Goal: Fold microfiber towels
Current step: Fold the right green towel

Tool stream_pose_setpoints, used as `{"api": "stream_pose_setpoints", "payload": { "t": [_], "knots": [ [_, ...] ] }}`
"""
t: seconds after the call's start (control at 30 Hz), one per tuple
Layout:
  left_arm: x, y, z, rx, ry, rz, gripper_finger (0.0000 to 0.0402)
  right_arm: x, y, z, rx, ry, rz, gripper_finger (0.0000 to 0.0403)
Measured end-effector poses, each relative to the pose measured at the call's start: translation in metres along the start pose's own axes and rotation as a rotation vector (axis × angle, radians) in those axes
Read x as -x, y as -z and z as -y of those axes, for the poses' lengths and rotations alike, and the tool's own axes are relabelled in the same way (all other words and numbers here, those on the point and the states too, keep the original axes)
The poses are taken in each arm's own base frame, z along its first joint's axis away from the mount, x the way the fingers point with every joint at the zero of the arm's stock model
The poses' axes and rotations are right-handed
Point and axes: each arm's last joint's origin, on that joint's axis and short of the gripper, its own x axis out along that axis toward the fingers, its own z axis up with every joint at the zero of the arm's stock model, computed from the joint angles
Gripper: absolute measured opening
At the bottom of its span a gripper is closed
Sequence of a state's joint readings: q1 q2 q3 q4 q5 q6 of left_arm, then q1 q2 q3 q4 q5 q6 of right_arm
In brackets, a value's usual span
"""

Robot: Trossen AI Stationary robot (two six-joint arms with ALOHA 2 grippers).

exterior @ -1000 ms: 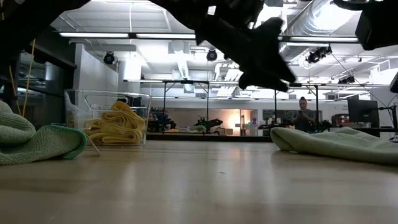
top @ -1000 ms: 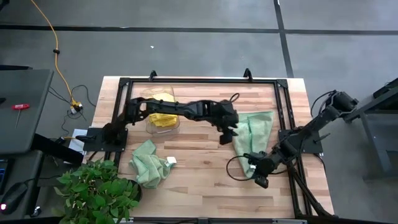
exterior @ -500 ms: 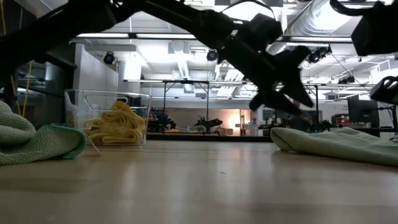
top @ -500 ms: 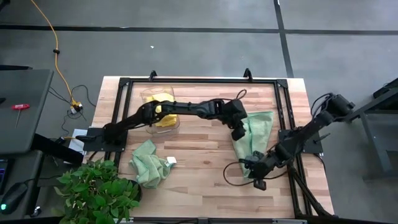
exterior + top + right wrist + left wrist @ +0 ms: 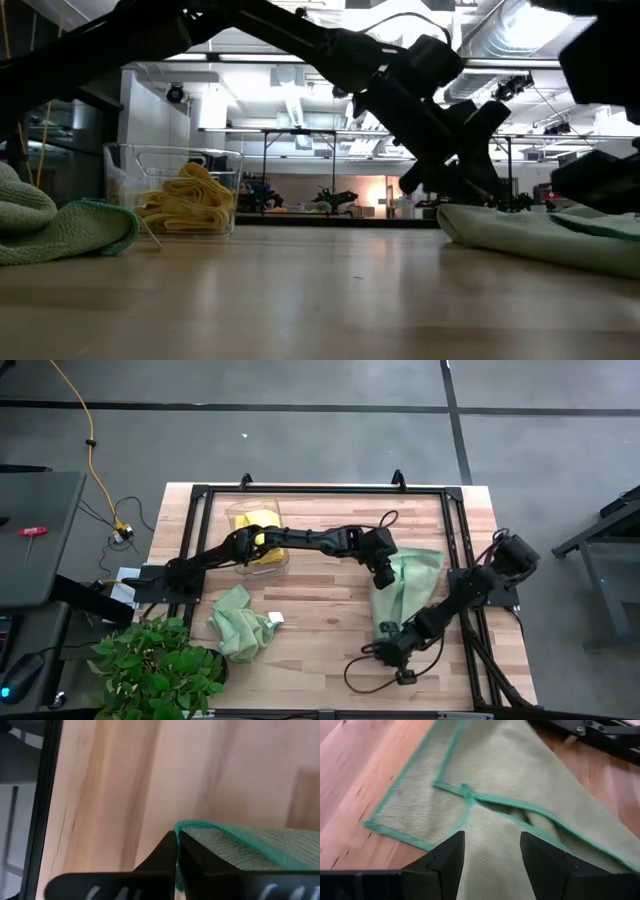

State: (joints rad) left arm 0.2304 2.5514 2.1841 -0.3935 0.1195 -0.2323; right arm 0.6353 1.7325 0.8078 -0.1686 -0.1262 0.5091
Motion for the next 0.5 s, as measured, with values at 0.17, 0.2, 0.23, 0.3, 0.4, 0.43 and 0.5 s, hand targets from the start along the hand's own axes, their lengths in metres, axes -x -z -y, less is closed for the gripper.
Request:
{"api": "stream_pose_setpoints", "payload": {
  "t": [0.17, 0.2, 0.23, 0.3, 0.4, 0.43, 0.5],
  "knots": [
    [-0.012, 0.013, 0.003, -0.048, 0.002, -0.048, 0.0171, -0.002, -0.008, -0.004, 0.019, 0.019, 0.01, 0.0],
    [-0.014, 0.019, 0.004, -0.061, 0.005, -0.087, 0.0164, -0.001, -0.008, -0.004, 0.012, 0.025, 0.013, 0.0],
    [-0.017, 0.025, 0.006, -0.079, 0.005, -0.124, 0.0154, -0.001, -0.009, -0.004, 0.003, 0.027, 0.016, 0.0],
    [-0.018, 0.031, 0.012, -0.136, 0.008, -0.17, 0.0127, -0.001, -0.009, -0.004, -0.005, 0.033, 0.02, 0.0],
    [-0.012, 0.038, 0.019, -0.231, 0.009, -0.254, 0.007, -0.001, -0.009, -0.004, -0.005, 0.04, 0.023, 0.0],
    [-0.007, 0.038, 0.022, -0.248, 0.006, -0.29, 0.0047, -0.001, -0.009, -0.004, -0.006, 0.04, 0.022, 0.0],
    [0.001, 0.042, 0.022, -0.249, -0.003, -0.366, 0.0014, -0.001, -0.008, -0.004, -0.005, 0.043, 0.02, 0.0]
  ]
}}
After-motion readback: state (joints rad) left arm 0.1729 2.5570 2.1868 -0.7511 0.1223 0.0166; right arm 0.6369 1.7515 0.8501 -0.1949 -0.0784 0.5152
